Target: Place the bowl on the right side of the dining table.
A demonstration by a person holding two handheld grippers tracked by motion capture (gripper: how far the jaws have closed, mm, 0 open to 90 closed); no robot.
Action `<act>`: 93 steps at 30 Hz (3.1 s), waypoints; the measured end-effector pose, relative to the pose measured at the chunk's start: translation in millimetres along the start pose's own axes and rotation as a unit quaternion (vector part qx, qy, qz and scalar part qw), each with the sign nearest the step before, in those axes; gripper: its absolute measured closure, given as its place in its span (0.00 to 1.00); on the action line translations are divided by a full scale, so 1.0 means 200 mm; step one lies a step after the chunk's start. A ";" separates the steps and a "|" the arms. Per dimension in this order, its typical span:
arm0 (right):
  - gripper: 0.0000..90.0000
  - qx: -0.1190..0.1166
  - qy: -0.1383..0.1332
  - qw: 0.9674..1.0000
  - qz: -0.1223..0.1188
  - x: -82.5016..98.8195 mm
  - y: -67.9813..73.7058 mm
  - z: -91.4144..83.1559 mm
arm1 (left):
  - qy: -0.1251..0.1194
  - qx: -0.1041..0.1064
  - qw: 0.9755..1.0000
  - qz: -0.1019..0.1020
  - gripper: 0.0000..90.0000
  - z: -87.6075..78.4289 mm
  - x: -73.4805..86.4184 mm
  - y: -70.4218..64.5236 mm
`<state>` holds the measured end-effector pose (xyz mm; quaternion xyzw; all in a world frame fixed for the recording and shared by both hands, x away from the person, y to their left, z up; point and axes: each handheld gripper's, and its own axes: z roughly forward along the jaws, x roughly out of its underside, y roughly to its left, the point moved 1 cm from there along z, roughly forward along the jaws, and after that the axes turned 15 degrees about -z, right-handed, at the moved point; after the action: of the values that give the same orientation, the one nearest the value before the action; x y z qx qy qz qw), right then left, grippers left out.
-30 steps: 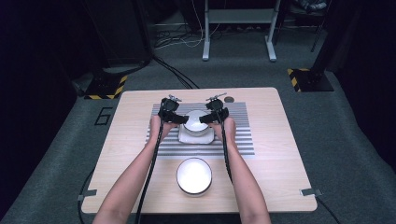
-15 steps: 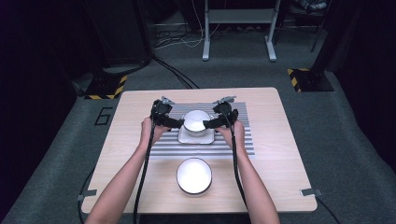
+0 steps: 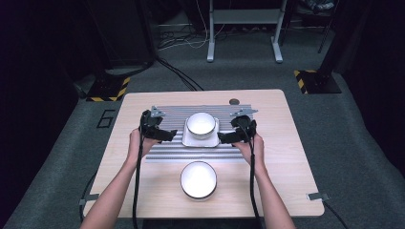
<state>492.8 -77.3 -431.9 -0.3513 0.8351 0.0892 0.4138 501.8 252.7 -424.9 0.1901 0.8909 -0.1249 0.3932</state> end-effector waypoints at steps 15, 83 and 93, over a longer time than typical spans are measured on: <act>0.00 0.027 -0.016 1.000 0.000 0.23 -0.01 -0.22 | -0.019 -0.026 0.999 0.004 0.07 -0.26 0.24 0.10; 0.00 0.130 0.073 0.984 0.096 1.11 -0.12 -0.46 | 0.007 -0.062 0.989 -0.132 0.04 -0.37 1.05 0.37; 0.00 0.133 0.068 0.984 0.095 1.10 -0.13 -0.44 | 0.012 -0.067 0.987 -0.145 0.02 -0.33 1.02 0.38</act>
<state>364.1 -248.9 -537.0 -0.2178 0.8951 -0.0078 0.3889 365.9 395.3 -538.9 0.0339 0.9198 -0.1187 0.3725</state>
